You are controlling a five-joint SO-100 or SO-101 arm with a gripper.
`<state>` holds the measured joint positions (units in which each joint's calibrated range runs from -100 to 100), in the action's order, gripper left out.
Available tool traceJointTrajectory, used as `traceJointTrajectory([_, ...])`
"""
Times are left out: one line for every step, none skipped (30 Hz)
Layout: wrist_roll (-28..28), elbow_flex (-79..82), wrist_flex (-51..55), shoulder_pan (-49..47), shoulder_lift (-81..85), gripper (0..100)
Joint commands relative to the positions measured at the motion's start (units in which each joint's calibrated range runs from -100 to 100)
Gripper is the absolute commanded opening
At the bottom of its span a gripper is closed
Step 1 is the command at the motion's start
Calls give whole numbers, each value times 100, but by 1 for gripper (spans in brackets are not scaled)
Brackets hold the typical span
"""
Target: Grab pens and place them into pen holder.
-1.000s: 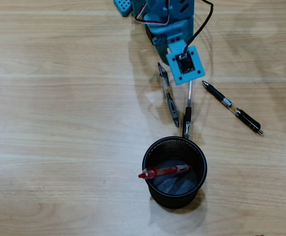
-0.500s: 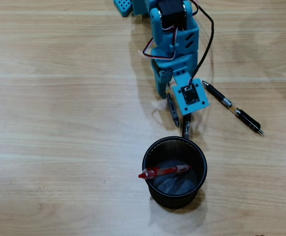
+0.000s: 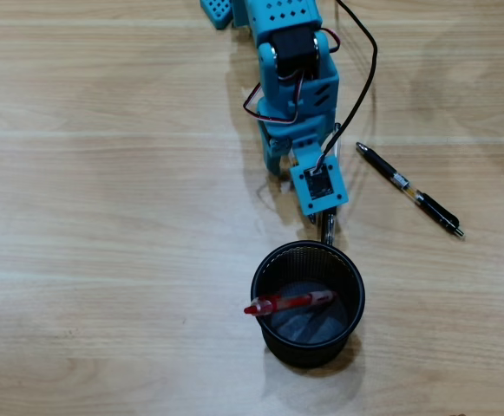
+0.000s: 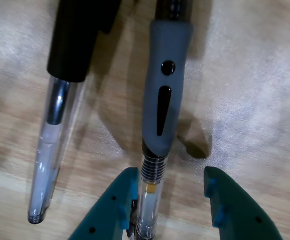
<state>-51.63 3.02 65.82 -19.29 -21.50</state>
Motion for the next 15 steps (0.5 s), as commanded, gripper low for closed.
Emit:
traceJointTrajectory([-21, 24, -53, 50, -46, 16])
traceJointTrajectory([-21, 24, -53, 41, -88, 16])
traceJointTrajectory([-21, 24, -53, 32, -139, 16])
traceJointTrajectory([-26, 24, -53, 14, -190, 16])
traceJointTrajectory([-26, 15, -53, 4, -233, 16])
traceJointTrajectory([-26, 15, -53, 4, -275, 16])
traceJointTrajectory([-26, 6, -53, -5, -309, 16])
traceJointTrajectory([-26, 6, -53, -5, -335, 16])
traceJointTrajectory([-26, 6, -53, -5, -352, 16])
traceJointTrajectory([-26, 6, -53, -5, -360, 16])
traceJointTrajectory([-26, 15, -53, -14, -360, 16])
traceJointTrajectory([-26, 15, -53, -14, -360, 16])
traceJointTrajectory([-26, 15, -53, -14, -360, 15])
traceJointTrajectory([-26, 15, -53, -5, -360, 14])
traceJointTrajectory([-26, 15, -53, 4, -360, 13])
